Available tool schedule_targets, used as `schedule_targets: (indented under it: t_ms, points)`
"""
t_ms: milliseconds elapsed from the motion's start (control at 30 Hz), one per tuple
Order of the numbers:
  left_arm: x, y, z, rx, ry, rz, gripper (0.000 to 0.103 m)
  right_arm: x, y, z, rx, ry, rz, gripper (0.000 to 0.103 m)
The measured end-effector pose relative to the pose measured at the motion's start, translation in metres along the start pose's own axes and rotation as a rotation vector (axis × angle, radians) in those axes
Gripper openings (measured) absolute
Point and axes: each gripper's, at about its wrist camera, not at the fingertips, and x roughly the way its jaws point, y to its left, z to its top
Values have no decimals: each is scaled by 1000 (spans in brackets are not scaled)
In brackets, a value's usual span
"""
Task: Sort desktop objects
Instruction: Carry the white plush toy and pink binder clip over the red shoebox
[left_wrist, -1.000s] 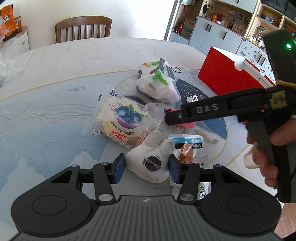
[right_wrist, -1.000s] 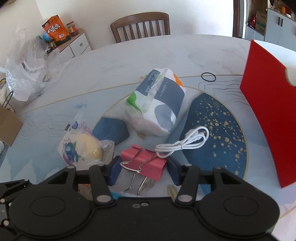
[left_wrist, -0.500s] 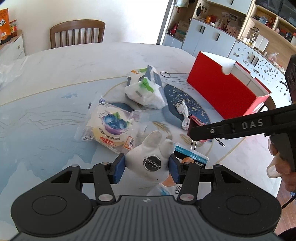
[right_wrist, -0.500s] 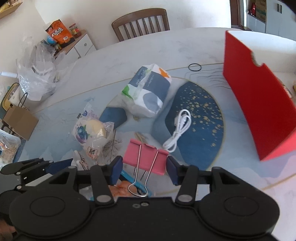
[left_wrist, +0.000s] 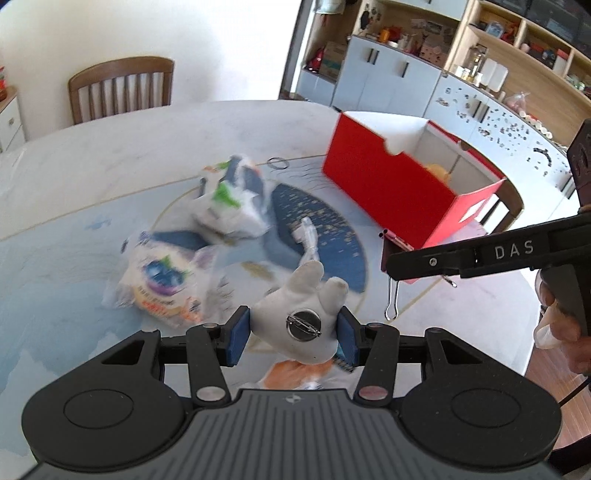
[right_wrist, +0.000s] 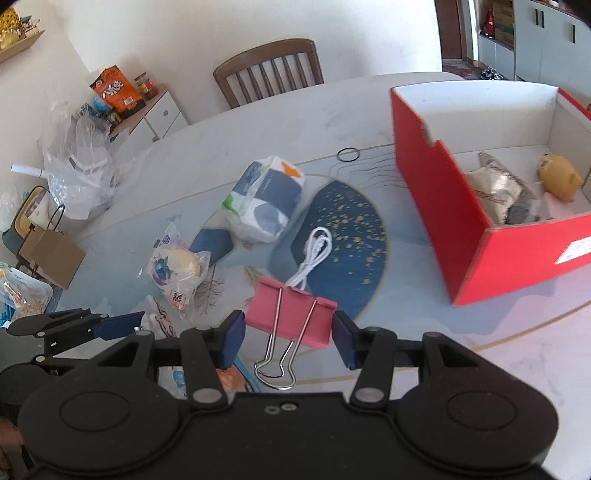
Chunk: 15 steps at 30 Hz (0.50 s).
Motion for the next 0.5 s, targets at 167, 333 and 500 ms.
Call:
schedule_targets:
  t_ms: [167, 333, 500]
  points:
    - [-1, -24, 16, 32, -15, -21, 49, -20, -13, 2, -7, -17, -4, 51]
    - [3, -52, 36, 66, -22, -40, 49, -41, -31, 10, 1, -34, -8, 51]
    - [11, -80, 54, 96, -32, -60, 49, -62, -53, 21, -3, -58, -10, 51]
